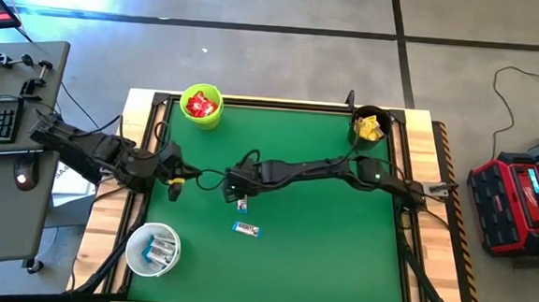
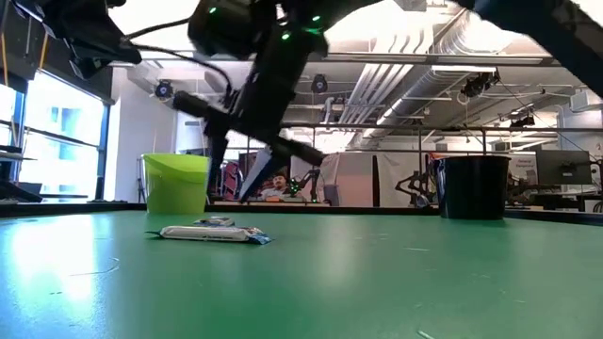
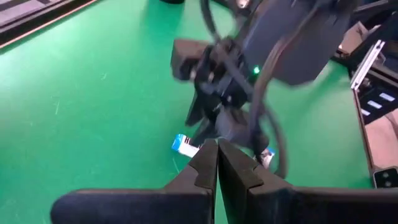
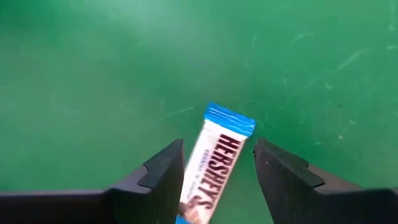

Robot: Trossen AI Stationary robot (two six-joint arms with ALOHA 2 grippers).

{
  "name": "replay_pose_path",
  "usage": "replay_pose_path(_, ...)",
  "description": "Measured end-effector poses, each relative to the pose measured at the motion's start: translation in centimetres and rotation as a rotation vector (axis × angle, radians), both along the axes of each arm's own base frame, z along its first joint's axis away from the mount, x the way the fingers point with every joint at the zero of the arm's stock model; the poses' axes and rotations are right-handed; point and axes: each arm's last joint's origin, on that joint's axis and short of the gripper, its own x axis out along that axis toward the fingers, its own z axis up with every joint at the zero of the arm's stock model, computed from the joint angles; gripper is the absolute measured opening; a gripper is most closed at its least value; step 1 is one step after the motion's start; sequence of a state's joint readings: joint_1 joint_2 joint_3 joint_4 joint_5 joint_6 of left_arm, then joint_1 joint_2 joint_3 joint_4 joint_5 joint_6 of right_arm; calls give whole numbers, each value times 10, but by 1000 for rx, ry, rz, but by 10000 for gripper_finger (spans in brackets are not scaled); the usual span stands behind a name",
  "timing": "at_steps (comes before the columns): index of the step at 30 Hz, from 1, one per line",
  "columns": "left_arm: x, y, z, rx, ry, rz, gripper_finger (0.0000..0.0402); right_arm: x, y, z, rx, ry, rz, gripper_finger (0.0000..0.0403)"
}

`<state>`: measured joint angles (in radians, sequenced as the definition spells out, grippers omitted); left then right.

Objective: Sort candy by brand, put in halloween buckets
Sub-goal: Put the white chocolate into the white bucket

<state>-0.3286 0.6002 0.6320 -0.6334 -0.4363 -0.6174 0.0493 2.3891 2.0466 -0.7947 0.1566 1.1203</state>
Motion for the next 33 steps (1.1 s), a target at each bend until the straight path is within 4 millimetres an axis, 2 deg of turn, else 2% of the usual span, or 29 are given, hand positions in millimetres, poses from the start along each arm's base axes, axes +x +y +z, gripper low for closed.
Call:
replay_pose_path(7, -2, 1, 0, 2, 1, 2, 5, 15, -7, -15, 17, 55, 11, 181)
replay_pose_path(10, -2, 1, -1, 7, 10, 2, 5, 17, -7, -24, 14, 75, 20, 181)
replay_pose_path(15, -3, 1, -2, 19, 31, -3, 5, 17, -7, -29, 8, 89, 41, 173)
replay_pose_path(18, -3, 1, -3, 29, 36, -7, 5, 16, -7, -30, -17, 96, 59, 144)
replay_pose_path(27, -4, 2, -4, 36, 52, -7, 5, 21, -9, -29, -53, 62, 123, 22)
replay_pose_path(29, -4, 2, -4, 42, 54, -9, 5, 22, -10, -28, -56, 54, 128, 7)
replay_pose_path(33, -4, 2, -4, 44, 55, -9, 5, 22, -12, -28, -50, 52, 158, 2)
